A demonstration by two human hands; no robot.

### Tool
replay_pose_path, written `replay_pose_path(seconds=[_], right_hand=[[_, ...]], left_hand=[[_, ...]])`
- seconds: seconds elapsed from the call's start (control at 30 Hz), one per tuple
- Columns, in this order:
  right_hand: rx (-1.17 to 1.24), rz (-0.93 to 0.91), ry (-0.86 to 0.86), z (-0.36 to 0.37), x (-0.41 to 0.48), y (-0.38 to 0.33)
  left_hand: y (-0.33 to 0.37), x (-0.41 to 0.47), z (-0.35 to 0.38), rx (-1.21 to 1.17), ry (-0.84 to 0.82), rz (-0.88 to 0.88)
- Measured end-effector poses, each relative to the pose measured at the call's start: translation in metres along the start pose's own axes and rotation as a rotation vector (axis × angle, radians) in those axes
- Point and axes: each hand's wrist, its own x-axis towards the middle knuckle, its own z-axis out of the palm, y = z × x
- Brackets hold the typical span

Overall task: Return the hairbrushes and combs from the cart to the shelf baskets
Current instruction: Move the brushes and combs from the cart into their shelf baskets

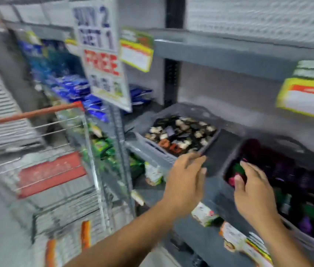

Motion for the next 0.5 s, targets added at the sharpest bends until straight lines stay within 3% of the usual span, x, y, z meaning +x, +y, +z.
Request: replay_pose_path(seconds=[0.13, 0.3, 0.43, 0.5], right_hand=[[0.353, -0.006, -0.316, 0.093, -0.048, -0.080], [0.689, 0.205, -0.797, 0.203, -0.097, -0.167], [0.621, 0.302, -1.100, 0.279, -0.134, -0.207], [0.526, 0.355, -1.199, 0.309, -0.150, -0.218]], left_hand=[[-0.092, -0.084, -0.100, 0.052, 0.306, -0.438], [-0.192, -0.187, -0.191, 0.139, 0.411, -0.926], [-0.252, -0.249, -0.220, 0.082, 0.439, -1.280], [-0.274, -0.272, -0.216, 0.126, 0.342, -1.414]])
